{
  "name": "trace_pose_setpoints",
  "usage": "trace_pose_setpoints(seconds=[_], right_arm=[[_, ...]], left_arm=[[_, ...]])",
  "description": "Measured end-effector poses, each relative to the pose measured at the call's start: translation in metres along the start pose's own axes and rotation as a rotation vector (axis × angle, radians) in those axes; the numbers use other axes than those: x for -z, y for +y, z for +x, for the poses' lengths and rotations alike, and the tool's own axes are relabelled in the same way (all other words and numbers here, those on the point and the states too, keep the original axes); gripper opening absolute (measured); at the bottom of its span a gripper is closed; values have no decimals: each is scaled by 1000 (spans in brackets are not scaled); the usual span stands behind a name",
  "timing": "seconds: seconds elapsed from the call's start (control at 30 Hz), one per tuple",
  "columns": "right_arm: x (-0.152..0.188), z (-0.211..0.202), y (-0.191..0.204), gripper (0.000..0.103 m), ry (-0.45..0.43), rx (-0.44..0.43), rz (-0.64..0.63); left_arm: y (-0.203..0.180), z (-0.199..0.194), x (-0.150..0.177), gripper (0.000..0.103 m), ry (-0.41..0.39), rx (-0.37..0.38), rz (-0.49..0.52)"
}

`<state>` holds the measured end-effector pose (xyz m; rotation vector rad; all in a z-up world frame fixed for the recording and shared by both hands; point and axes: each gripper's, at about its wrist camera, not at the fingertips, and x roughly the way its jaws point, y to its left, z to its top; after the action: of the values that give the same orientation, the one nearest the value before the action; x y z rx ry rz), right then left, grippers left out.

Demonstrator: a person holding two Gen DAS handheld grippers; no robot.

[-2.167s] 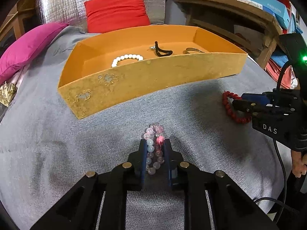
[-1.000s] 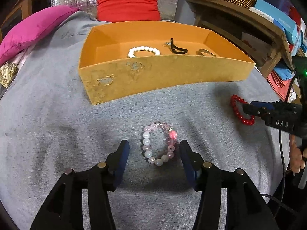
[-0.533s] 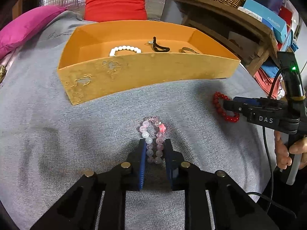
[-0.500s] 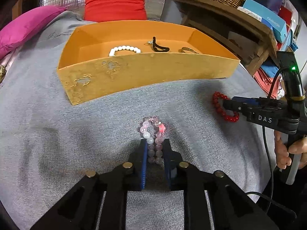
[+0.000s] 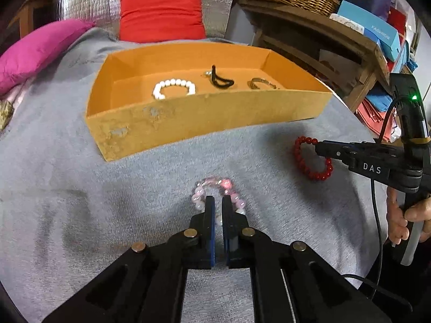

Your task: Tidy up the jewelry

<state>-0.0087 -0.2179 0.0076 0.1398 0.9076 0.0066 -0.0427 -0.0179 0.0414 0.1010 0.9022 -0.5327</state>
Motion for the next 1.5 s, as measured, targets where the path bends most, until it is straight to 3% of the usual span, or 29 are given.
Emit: trace_pose_setpoints(seconds=[0.4, 0.77, 0.83, 0.97, 1.13, 1.2, 1.3, 1.5], right_arm=[[0, -1, 0, 10, 5, -3, 20], [1, 6, -3, 10, 43, -1, 36], [1, 7, -2, 10, 48, -3, 36], [2, 9, -3, 10, 59, 0, 40], [2, 10, -4, 10, 64, -4, 44], [1, 11, -4, 10, 67, -2, 42], [1, 12, -4, 10, 69, 0, 42], [1, 13, -3, 10, 69, 1, 38]], left_arm=[[-2, -2, -1, 5, -8, -49, 18], [15, 17, 3, 8, 60, -119, -29], [14, 19, 2, 12, 59, -118, -26], [14, 19, 1, 38, 57, -103, -32], [18, 13, -3, 45, 37, -88, -46], [18, 10, -3, 58, 24, -67, -60], [9, 9, -5, 64, 11, -21, -49], [-10, 29, -8, 67, 63, -18, -19]])
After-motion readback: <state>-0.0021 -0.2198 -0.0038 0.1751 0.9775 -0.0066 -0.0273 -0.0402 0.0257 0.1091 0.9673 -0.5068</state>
